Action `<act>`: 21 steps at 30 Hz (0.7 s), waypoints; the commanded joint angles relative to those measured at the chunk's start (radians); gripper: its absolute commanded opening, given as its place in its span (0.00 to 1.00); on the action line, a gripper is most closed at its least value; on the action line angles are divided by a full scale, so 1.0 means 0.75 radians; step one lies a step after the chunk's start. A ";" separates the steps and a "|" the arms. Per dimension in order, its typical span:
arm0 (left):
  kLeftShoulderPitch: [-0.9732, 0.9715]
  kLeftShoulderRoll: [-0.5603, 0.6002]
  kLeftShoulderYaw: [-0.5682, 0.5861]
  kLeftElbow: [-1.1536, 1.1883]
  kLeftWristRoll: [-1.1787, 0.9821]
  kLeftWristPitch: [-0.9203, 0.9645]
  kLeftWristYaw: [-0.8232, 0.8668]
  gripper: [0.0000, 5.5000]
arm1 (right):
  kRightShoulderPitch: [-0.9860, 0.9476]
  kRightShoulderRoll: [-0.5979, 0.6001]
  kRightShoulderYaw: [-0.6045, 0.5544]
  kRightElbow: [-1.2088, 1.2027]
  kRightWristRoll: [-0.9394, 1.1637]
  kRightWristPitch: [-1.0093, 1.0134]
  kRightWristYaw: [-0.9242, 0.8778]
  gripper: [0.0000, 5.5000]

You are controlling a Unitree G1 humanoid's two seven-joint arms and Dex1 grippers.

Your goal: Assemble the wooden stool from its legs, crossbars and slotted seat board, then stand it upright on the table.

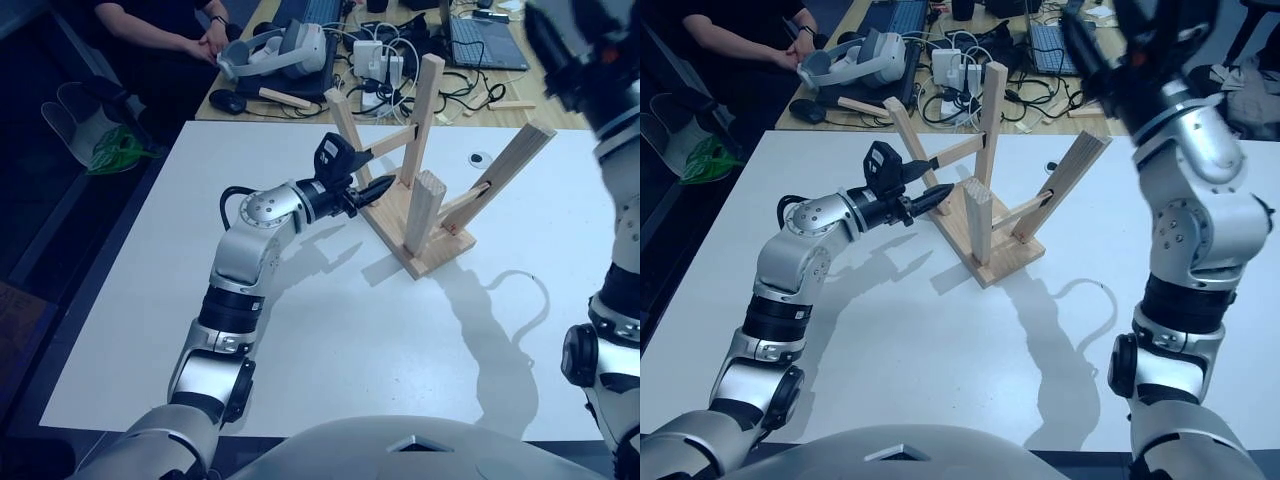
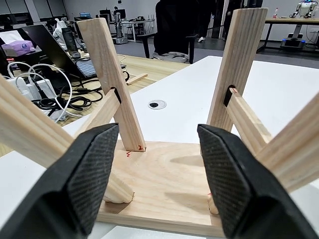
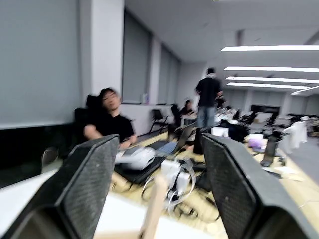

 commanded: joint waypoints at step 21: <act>-0.032 -0.014 0.045 0.011 0.002 -0.021 0.046 0.53 | 0.249 0.185 0.204 0.054 0.092 0.533 -0.192 0.02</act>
